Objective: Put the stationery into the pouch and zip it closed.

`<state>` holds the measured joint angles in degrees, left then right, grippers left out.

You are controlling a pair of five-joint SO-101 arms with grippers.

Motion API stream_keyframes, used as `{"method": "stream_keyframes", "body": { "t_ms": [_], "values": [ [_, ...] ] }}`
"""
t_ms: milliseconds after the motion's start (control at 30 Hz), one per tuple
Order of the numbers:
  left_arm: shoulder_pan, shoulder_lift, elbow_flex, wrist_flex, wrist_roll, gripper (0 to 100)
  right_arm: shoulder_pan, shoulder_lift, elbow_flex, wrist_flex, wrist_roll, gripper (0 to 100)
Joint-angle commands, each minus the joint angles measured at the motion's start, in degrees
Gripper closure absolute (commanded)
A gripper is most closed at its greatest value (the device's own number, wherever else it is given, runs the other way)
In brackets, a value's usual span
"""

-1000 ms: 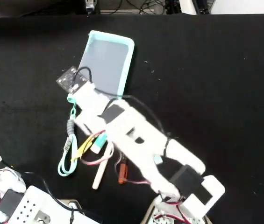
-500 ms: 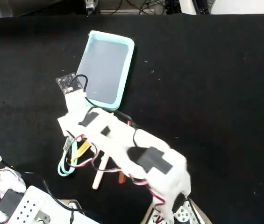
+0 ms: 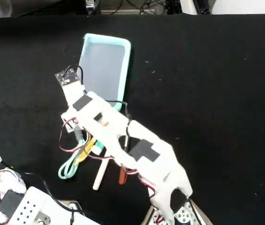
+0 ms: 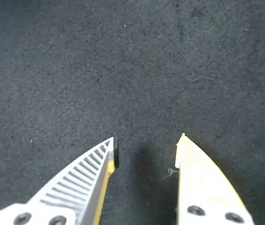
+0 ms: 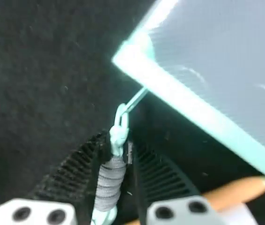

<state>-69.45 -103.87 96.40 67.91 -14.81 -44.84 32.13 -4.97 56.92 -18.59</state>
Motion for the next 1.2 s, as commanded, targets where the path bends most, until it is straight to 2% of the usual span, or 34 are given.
{"method": "stream_keyframes", "body": {
  "t_ms": [0, 200, 367, 433, 600, 733, 867, 933, 1033, 1167],
  "values": [
    [0.3, -0.2, 0.9, 0.4, 0.2, 78, 3.8, -5.8, 2.2, 1.1, 2.5, 98.7],
    [0.5, -0.2, 0.9, 0.4, 0.2, 78, 3.0, -9.3, 8.4, 0.8, 14.3, 98.0],
    [0.5, -0.2, 0.9, 0.4, 0.1, 78, -1.2, -6.4, 10.2, 1.3, 18.5, 82.5],
    [0.4, -0.2, 0.9, 0.4, 0.1, 78, -1.6, -5.9, 9.2, 1.6, 19.0, 80.9],
    [0.4, -0.2, 0.9, 0.4, 0.0, 78, -1.7, -5.7, 8.4, 1.6, 19.2, 84.3],
    [0.6, -0.2, 0.9, 0.4, 0.0, 78, -1.4, -6.3, 9.6, 1.7, 19.1, 99.2],
    [0.9, -0.2, 0.9, 0.4, 0.1, 78, -1.6, -13.4, 11.9, 2.0, 19.3, 98.6],
    [3.1, -0.2, 0.9, 0.4, -0.1, 78, -1.4, -20.5, 14.0, 2.0, 20.4, 98.6],
    [10.4, -0.4, 0.5, -1.7, -1.1, 78, -1.2, -32.6, 18.0, 2.0, 24.7, 98.6],
    [21.8, -0.4, 0.8, -12.0, -0.9, 78, 1.8, -46.2, 22.2, 2.0, 32.7, 98.6]
  ]
}}
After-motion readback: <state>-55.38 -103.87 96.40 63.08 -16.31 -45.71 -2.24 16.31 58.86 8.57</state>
